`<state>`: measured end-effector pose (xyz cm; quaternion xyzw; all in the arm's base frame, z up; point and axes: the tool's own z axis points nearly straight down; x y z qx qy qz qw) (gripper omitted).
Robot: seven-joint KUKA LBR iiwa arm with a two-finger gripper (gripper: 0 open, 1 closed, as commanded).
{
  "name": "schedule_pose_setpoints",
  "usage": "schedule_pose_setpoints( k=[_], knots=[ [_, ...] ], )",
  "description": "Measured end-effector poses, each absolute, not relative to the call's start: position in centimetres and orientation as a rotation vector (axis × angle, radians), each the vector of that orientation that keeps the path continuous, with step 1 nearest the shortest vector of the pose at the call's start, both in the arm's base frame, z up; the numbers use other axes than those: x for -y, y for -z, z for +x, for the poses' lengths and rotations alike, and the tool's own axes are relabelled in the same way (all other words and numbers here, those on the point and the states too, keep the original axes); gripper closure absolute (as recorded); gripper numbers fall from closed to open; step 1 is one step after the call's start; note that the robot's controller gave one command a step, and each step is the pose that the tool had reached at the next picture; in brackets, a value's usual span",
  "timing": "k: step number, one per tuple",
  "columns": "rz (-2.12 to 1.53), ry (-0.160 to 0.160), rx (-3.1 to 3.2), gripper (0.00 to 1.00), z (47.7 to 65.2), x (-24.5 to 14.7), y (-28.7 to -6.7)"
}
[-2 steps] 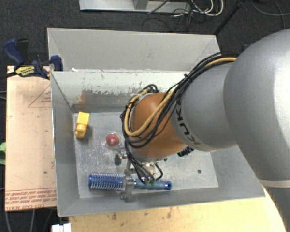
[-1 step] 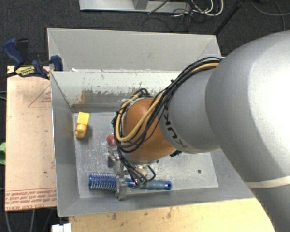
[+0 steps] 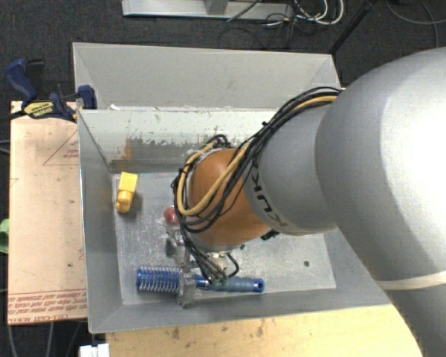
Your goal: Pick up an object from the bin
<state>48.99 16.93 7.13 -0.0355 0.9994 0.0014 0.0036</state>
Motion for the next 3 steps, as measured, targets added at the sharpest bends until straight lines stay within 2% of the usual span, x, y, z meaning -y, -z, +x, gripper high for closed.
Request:
schedule_pose_setpoints(
  k=[1,2,3],
  knots=[
    [-0.113,-0.002,-3.141,1.00,48.8,-16.9,-7.0],
    [-0.111,-0.003,-3.138,1.00,48.8,-17.0,-9.6],
    [-0.108,-0.002,-3.140,1.00,48.8,-17.0,-9.6]
  ],
)
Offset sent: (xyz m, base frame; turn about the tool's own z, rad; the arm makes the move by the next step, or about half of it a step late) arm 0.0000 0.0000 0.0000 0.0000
